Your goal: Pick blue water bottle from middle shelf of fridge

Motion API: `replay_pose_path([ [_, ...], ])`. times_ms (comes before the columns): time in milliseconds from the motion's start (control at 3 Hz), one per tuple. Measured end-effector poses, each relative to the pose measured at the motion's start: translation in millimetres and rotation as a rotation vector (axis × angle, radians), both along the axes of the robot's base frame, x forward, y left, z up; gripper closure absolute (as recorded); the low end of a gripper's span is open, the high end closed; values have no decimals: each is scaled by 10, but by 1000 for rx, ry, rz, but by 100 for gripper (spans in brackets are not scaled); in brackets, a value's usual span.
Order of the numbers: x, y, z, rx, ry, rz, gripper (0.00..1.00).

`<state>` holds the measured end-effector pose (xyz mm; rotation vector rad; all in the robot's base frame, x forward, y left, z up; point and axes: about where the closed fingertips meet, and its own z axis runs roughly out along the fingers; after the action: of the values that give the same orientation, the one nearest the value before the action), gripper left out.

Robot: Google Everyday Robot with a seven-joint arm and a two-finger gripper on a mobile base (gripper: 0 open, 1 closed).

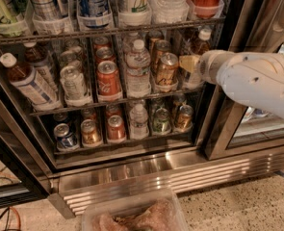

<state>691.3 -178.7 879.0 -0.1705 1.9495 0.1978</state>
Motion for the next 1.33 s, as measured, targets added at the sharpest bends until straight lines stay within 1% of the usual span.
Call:
replay_pose_path([
  [333, 101, -13, 16, 9, -7, -9, 39],
  [667, 150, -41, 30, 14, -13, -18, 40],
  [1000, 158, -46, 30, 19, -17, -21, 58],
  [1333, 158, -45, 31, 19, -17, -21, 82],
])
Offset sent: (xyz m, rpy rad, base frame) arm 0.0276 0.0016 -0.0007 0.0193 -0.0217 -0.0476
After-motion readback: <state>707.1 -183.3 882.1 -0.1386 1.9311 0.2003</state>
